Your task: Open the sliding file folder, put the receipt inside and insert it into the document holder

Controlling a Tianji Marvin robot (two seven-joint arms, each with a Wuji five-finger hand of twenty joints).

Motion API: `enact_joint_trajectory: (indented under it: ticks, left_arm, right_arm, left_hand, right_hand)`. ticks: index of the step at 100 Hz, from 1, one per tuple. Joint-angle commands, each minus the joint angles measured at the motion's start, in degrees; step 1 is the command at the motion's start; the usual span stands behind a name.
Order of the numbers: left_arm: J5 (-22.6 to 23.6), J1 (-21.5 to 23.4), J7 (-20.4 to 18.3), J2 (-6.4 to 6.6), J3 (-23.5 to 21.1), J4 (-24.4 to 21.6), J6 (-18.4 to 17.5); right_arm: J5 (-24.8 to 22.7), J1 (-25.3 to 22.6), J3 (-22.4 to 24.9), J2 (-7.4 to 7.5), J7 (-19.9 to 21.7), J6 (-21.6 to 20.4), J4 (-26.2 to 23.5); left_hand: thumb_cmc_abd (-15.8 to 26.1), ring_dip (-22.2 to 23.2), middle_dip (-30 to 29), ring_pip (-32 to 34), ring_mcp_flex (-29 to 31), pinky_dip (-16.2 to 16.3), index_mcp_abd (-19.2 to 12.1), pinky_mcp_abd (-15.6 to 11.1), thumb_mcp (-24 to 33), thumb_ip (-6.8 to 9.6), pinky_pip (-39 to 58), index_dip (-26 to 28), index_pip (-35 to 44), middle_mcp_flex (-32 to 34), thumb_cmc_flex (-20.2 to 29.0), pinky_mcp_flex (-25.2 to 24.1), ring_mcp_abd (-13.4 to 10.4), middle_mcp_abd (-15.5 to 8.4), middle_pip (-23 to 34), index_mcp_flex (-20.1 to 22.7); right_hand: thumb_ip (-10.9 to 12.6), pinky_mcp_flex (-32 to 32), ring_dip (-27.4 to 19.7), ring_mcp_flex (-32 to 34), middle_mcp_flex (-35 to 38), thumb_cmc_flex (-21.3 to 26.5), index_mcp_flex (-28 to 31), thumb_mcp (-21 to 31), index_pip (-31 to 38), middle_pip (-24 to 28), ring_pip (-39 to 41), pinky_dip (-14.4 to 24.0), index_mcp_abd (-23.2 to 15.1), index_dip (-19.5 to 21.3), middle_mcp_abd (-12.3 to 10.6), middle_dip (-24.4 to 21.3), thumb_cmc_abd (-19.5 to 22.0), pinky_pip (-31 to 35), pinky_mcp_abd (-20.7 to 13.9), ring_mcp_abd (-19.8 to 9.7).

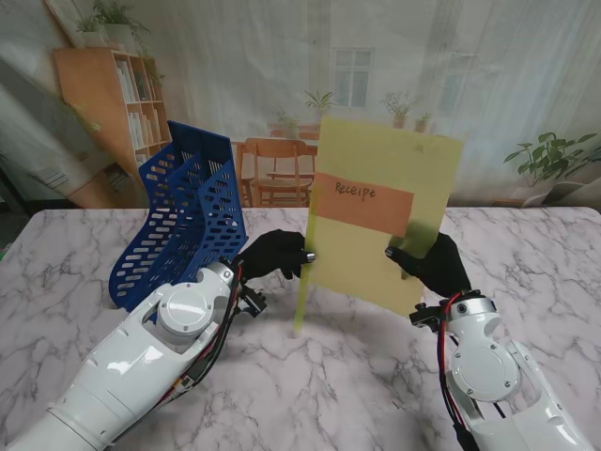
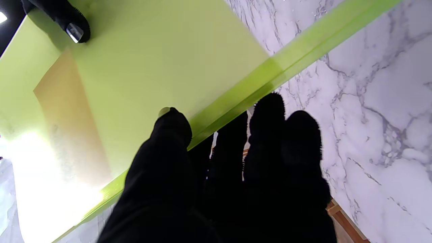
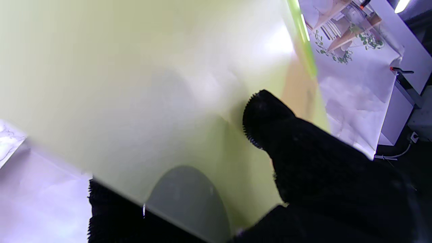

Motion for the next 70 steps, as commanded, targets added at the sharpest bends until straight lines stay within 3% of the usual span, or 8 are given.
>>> enact_joint_trajectory:
  ticks: [1, 52, 70]
  left_arm:
    - [-0.24, -0.96, -0.58, -0.29, -0.11, -0.36, -0.02]
    - [-0.47, -3.46, -2.25, -0.02, -0.5, -1.43, 1.36]
    - [-0.41, -3.22, -2.43, -0.01, -0.12, -1.97, 2.45]
  right_arm:
    - [-0.23, -0.11, -0.59, 0.17, 0.87, 0.78, 1.22]
    - [-2.14, -0.32, -1.23, 0.85, 3.08, 1.78, 3.27]
    - [-1.1, -0.4, -1.25, 0.49, 1.94, 1.1, 3.42]
  left_hand:
    - [1.6, -0.89, -0.61, -0.7, 1.47, -0.72, -2.77, -2.56, 2.76, 1.13, 1.82, -0.3, 3.5, 2.15, 3.86, 1.48, -0.11, 0.29, 0.97, 3.71]
    - [1.41, -1.58, -2.2, -0.29, 2.61, -1.43, -2.37, -2.44, 2.88, 1.14, 2.52, -0.29, 3.17, 2.92, 3.6, 3.01, -0.01, 0.68, 1.38, 4.45]
    - [1.57, -1.74, -2.61, -0.4, 2.07, -1.56, -2.15, -2.09, 2.93, 1.17, 2.5, -0.63, 2.55, 2.35, 3.72, 2.18, 0.44, 0.82, 1.05, 4.12]
  right_hand:
    - [1.31, 0.94, 1.11, 1.68, 1.11, 3.76, 1.94, 5.06, 5.39, 3.11, 3.26, 1.01, -6.82, 2.27, 0.09, 0.93, 2.56, 1.81, -0.22, -2.54]
    - [1.16, 1.17, 2.03, 1.52, 1.68, 3.66, 2.55, 5.79, 5.14, 2.82, 5.89, 1.83, -6.56, 2.57, 0.76, 2.16, 2.1, 2.58, 0.36, -2.26]
    - [1.07, 0.95, 1.74, 1.3, 1.46, 3.5, 2.24, 5.64, 4.96, 2.5, 5.41, 1.96, -6.81, 2.69, 0.35, 2.37, 2.37, 2.47, 0.08, -2.48]
